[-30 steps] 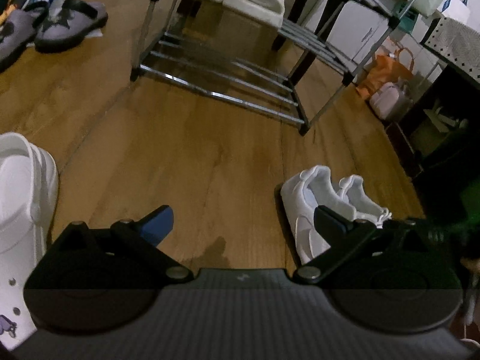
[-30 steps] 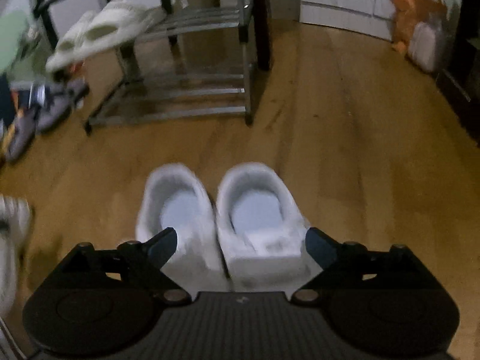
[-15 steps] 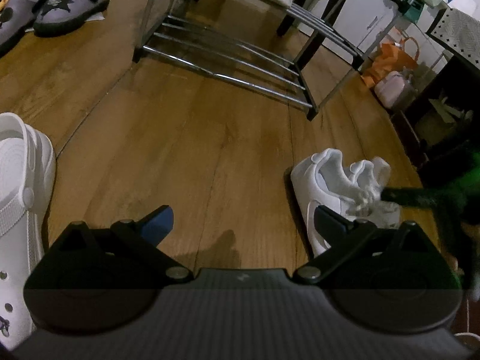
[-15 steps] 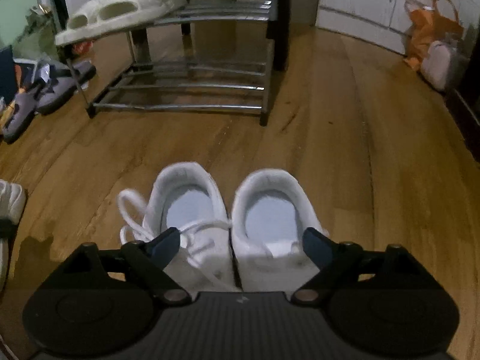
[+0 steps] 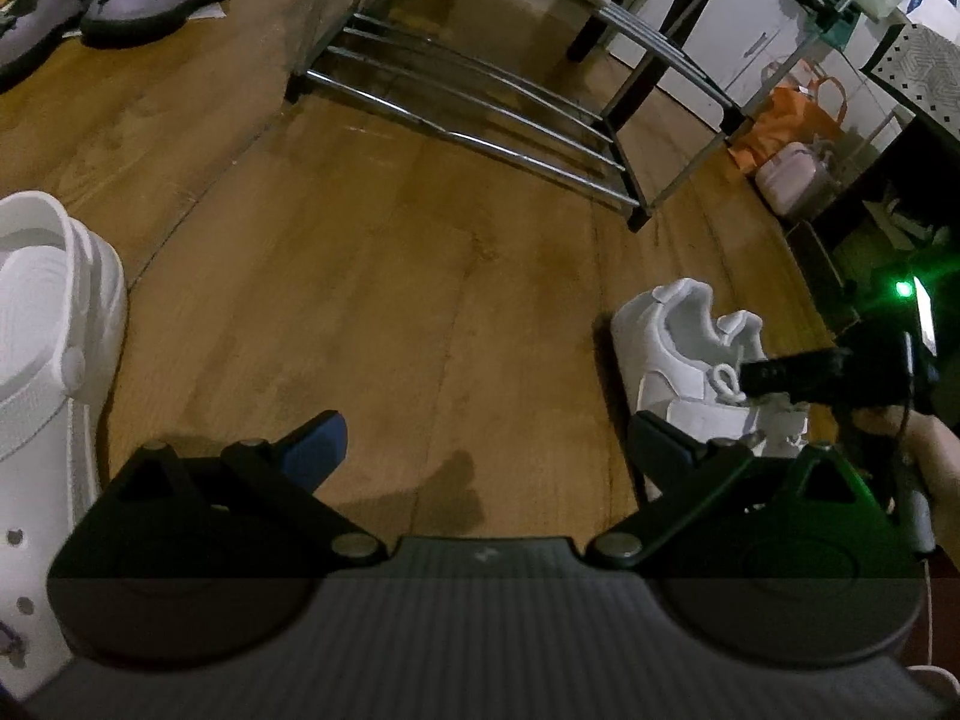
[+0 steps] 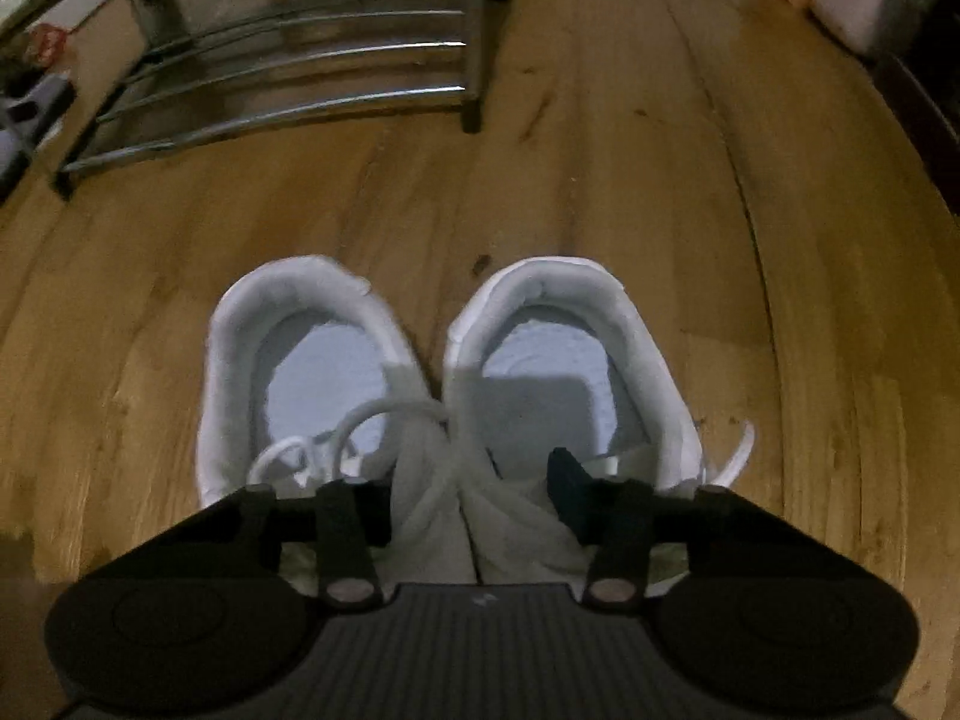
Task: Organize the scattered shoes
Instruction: 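Grasp the white velcro sneakers together with the right gripper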
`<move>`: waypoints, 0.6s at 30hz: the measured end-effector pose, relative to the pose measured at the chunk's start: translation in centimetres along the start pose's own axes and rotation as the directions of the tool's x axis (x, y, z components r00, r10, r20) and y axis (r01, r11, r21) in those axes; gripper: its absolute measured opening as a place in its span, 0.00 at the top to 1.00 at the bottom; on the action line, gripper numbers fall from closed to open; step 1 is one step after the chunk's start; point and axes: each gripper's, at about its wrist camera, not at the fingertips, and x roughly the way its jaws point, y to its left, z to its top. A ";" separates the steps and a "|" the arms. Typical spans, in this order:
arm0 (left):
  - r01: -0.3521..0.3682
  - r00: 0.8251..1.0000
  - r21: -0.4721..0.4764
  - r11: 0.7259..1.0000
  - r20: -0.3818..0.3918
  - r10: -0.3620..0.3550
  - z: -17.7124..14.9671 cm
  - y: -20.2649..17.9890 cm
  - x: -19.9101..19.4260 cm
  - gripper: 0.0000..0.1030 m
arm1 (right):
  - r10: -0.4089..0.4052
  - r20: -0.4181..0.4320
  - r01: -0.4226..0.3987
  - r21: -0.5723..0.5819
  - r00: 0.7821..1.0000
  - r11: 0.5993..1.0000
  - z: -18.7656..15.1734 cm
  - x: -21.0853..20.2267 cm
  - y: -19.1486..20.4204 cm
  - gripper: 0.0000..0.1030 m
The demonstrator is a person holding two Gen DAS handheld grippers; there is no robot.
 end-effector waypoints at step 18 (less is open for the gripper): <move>-0.015 0.999 -0.041 0.999 0.037 0.017 -0.3 1.6 -0.6 0.01 | -0.019 0.233 -0.019 0.158 0.972 0.987 -0.8 0.1 1.5 0.81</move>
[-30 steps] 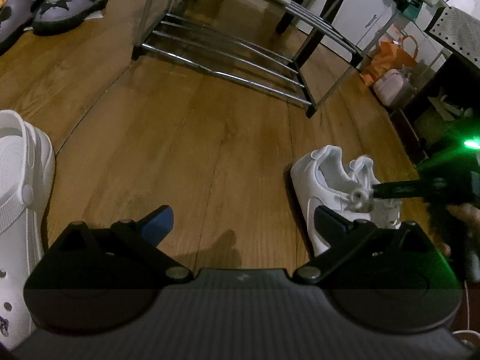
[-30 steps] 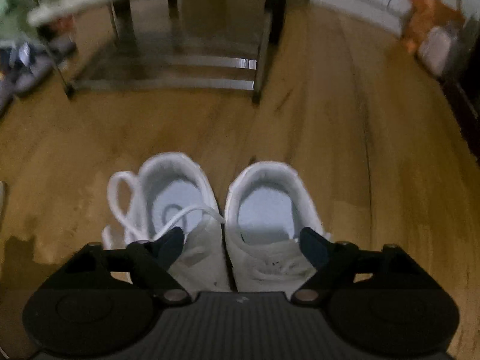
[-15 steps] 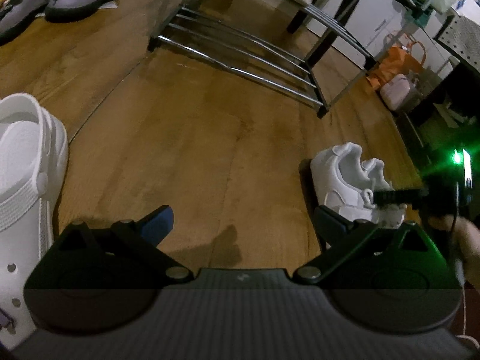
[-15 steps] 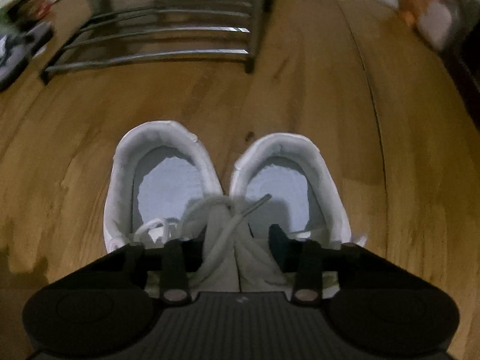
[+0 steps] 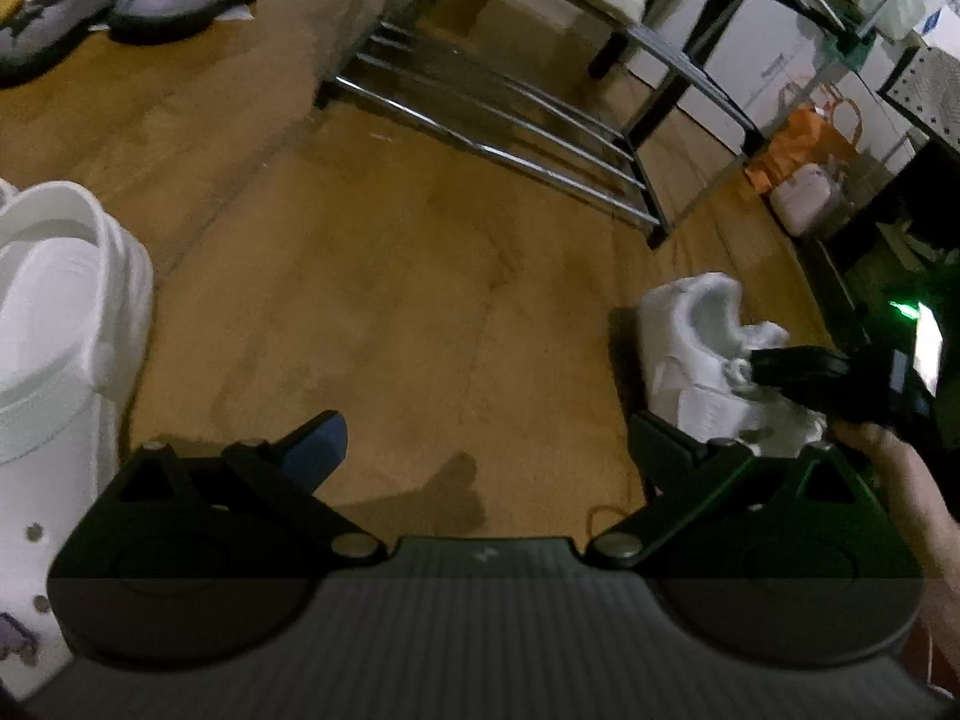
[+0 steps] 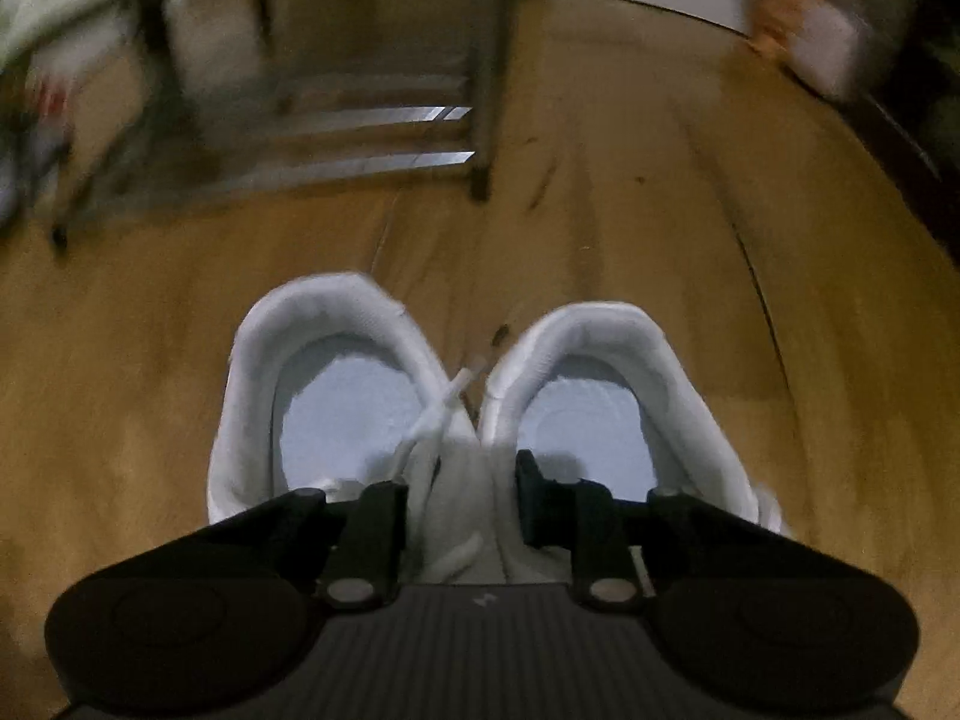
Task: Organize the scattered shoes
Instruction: 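Grasp the white velcro sneakers together with the right gripper, then place the sneakers on the rack shelf below the fur slippers with the right gripper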
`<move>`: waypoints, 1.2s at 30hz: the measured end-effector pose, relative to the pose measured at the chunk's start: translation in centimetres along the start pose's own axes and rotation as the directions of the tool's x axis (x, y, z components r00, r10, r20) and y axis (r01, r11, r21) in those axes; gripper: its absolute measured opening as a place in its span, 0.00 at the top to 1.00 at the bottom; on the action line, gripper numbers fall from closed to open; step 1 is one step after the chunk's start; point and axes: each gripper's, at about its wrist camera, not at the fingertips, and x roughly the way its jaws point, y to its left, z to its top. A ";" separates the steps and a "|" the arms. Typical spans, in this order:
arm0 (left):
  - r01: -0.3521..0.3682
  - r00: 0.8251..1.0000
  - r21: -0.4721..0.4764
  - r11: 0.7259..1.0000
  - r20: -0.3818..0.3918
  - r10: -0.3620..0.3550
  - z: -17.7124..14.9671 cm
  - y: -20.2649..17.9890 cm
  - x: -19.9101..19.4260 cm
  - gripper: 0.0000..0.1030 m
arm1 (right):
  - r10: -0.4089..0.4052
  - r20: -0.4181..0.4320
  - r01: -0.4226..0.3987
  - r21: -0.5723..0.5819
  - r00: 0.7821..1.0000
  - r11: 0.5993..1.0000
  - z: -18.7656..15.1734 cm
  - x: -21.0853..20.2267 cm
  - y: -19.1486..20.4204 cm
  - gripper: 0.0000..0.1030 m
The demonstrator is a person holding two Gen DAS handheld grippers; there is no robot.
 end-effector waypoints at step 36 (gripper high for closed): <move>0.306 0.842 0.219 0.927 0.392 -0.370 21.7 -13.8 4.0 0.00 | 0.124 0.435 -0.014 -0.248 0.892 0.969 35.5 -16.3 22.9 0.80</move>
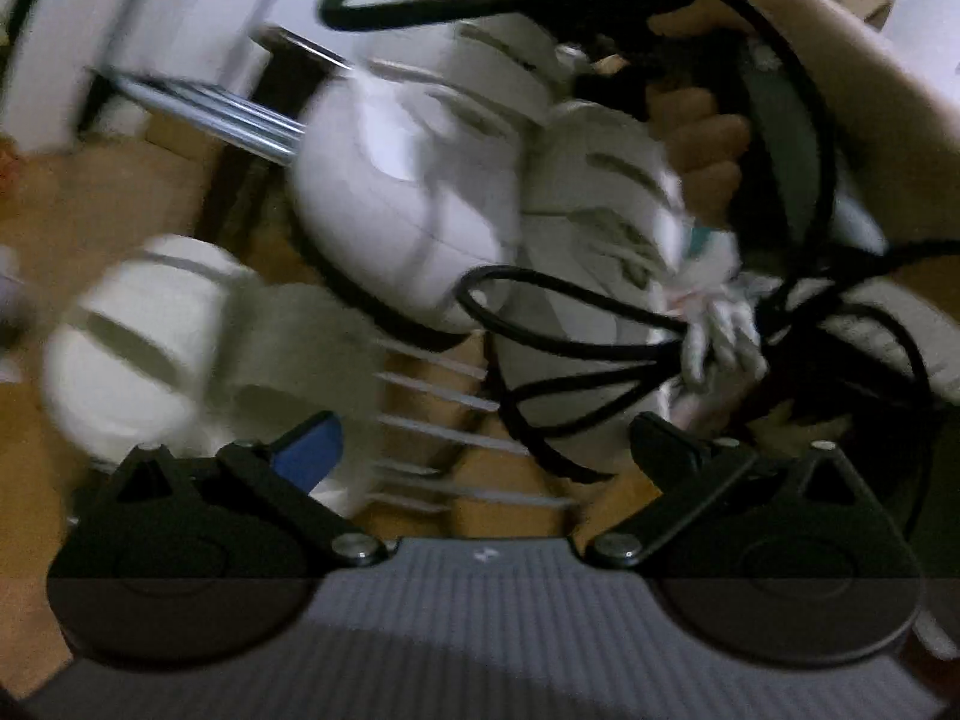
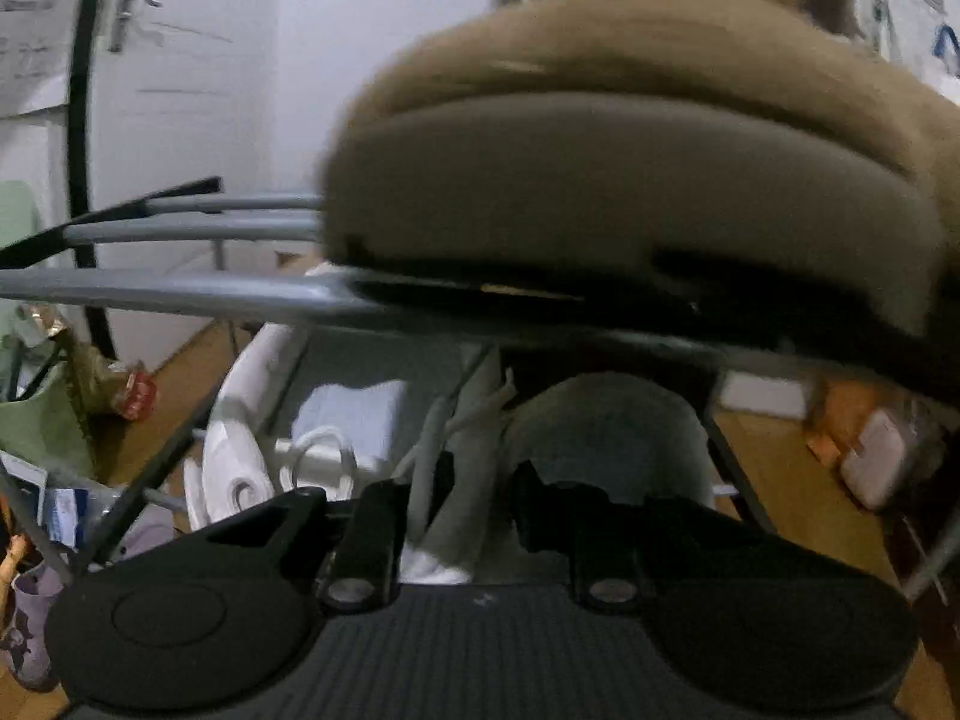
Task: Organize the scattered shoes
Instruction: 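Place the sneakers on the rack shelf below the fur slippers with the right gripper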
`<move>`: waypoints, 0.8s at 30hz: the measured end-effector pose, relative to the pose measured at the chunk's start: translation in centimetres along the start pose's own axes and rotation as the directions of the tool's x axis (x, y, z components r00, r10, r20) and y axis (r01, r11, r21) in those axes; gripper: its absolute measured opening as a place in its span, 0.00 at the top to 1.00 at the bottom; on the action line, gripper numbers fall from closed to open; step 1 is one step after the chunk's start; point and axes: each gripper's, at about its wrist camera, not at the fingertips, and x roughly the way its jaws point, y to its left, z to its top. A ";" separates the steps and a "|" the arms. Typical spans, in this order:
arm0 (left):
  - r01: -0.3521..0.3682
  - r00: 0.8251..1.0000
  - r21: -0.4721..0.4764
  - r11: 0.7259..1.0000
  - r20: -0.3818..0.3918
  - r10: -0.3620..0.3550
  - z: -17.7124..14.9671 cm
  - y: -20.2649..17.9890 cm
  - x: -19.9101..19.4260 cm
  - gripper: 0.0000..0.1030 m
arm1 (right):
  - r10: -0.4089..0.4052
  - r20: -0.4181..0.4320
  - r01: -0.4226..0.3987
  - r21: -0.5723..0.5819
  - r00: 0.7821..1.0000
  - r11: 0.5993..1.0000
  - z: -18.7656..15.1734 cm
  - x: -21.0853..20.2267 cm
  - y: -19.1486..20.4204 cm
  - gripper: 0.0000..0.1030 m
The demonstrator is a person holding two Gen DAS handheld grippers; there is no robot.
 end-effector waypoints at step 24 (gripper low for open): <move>-0.046 0.999 0.166 0.985 0.028 0.042 5.4 -4.4 -1.5 0.00 | 0.185 0.255 -0.228 0.149 0.949 0.962 -6.3 -13.2 -11.1 0.46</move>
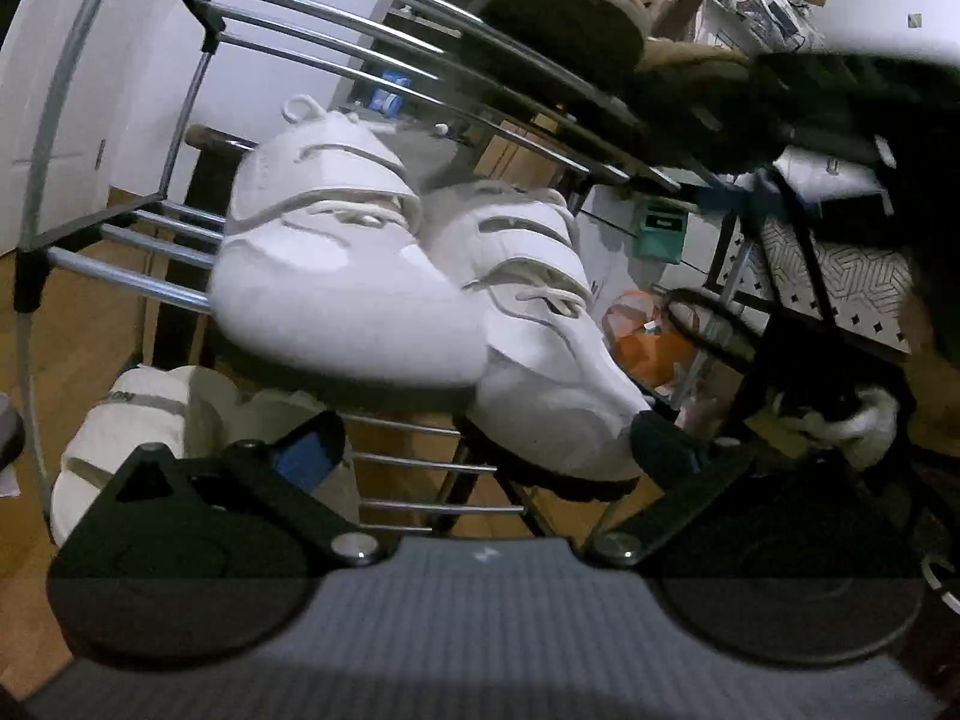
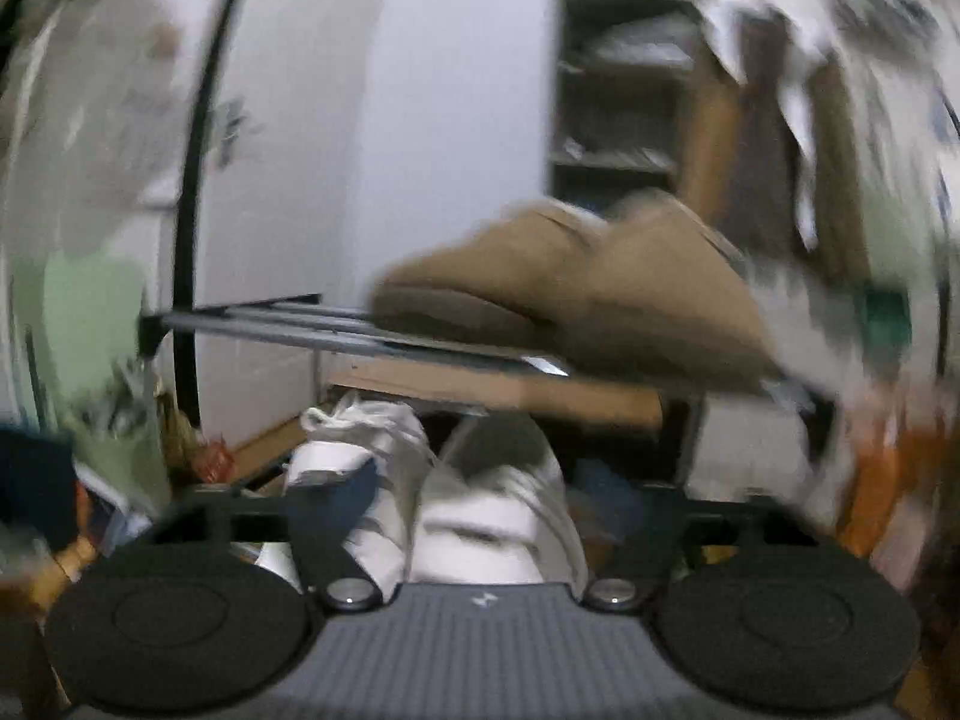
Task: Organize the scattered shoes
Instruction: 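Place the sneakers on the rack shelf below the fur slippers with the right gripper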
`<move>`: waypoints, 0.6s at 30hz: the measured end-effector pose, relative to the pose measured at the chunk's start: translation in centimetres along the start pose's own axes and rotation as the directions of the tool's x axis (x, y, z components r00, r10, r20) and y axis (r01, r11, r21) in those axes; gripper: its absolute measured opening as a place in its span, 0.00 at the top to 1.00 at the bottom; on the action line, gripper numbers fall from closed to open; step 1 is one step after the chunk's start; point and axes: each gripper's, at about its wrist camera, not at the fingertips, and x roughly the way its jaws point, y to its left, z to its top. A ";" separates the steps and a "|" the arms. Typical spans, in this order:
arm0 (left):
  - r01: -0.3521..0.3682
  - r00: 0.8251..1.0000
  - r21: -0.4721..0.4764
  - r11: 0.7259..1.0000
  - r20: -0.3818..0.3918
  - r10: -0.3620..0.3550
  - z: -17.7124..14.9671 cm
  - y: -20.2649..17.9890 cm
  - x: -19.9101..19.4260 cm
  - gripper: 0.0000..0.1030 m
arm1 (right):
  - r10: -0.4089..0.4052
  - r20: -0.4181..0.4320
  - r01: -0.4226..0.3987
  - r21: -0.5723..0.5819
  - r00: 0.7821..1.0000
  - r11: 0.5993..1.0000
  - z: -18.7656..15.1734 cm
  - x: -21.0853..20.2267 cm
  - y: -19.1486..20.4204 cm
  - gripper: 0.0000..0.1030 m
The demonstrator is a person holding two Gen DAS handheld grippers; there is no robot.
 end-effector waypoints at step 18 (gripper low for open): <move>-0.175 0.984 -0.016 0.984 -0.014 0.175 0.8 3.4 -3.3 0.00 | 0.060 -0.158 -0.050 0.064 0.986 0.997 -8.8 -1.8 -5.0 0.70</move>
